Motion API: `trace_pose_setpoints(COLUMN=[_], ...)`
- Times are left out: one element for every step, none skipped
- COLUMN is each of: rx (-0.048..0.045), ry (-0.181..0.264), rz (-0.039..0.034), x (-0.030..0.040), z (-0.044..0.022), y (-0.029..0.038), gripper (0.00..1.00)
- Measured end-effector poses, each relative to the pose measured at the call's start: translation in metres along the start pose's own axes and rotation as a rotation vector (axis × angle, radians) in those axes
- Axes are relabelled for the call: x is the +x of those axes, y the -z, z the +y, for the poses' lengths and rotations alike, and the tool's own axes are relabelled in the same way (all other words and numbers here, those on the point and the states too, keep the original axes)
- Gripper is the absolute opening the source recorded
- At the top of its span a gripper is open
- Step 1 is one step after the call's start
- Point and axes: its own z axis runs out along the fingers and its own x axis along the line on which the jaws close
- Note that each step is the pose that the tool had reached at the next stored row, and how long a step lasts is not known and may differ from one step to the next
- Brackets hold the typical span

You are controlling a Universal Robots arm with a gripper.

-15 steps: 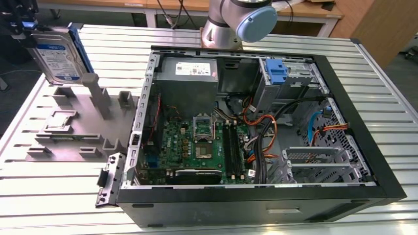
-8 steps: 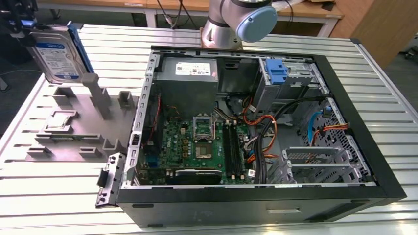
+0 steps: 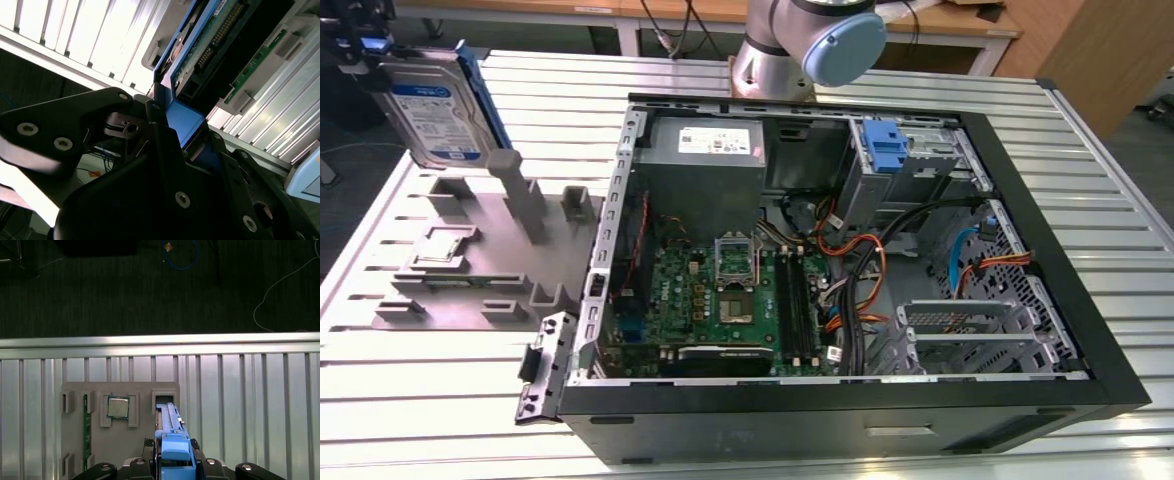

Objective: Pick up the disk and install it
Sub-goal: 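Pick up the disk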

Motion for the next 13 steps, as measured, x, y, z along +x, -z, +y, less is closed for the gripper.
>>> trace_pose_setpoints(rx=[0.0000,0.0000,0.0000,0.0000,0.0001,0.0001,0.0001,0.0001,0.0001,0.0001,0.0001,0.0001,0.0001], ry=[0.000,0.000,0.000,0.000,0.000,0.000,0.000,0.000,0.000,0.000,0.000,0.000,0.000], rz=[0.0000,0.0000,0.0000,0.0000,0.0000,0.0000,0.0000,0.0000,0.0000,-0.0001,-0.0001,0.0000,0.0000], x=[0.0000,0.0000,0.0000,0.0000,0.0000,0.0000,0.0000,0.0000,0.0000,-0.0001,-0.0001,-0.0001,-0.0001], z=[0.0000,0.0000,0.0000,0.0000,0.0000,0.0000,0.0000,0.0000,0.0000,0.0000,0.0000,0.0000,0.0001], y=[0.0004,0.0008,0.0013,0.0018,0.0025,0.0032,0.0039,0.0046,0.0052,0.0059,0.0066,0.0072,0.0078], gripper=[0.37,0.37,0.37,0.37,0.37,0.37,0.37,0.37,0.37,0.37,0.37,0.37,0.37])
